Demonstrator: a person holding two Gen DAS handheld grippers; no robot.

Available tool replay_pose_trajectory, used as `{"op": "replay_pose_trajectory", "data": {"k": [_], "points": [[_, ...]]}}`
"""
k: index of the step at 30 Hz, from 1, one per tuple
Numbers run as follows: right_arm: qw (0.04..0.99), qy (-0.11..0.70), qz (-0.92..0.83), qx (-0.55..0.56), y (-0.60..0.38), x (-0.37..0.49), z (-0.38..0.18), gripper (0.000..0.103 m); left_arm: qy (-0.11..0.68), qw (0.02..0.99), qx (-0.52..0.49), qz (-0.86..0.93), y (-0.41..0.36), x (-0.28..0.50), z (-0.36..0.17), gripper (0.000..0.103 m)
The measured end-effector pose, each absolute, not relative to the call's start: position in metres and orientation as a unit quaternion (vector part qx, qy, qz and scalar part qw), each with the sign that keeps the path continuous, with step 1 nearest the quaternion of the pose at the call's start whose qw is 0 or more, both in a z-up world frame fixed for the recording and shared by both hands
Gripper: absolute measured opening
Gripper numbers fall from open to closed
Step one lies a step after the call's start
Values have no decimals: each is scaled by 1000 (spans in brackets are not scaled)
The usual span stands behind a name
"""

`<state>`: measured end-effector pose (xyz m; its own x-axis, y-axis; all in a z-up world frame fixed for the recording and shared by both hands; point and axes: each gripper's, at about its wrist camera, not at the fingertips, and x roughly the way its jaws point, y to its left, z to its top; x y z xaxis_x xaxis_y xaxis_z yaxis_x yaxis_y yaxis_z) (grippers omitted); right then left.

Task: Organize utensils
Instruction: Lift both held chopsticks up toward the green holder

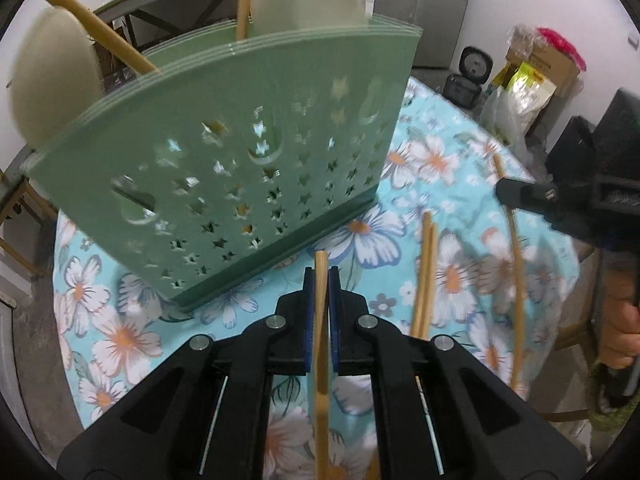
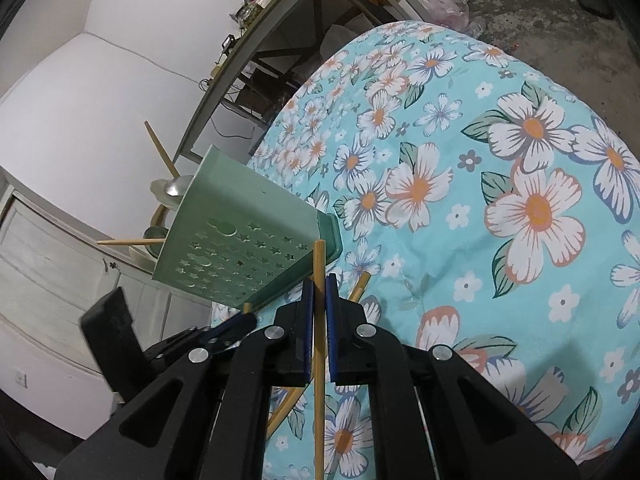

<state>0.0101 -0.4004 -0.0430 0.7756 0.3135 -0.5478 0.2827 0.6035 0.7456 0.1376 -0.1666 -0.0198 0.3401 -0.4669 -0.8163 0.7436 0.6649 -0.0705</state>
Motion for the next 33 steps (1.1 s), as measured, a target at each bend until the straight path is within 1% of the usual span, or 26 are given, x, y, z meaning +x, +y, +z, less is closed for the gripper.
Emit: {"op": "replay_pose_trajectory", "data": {"k": [12,33], "points": [[838,320,15,442,-399,5,-31,6,398,824,109,-389,-125,128,42,6],[844,310,20,437,-397,6,-20,6,339,846,49,-409,-99,123,97,6]]}}
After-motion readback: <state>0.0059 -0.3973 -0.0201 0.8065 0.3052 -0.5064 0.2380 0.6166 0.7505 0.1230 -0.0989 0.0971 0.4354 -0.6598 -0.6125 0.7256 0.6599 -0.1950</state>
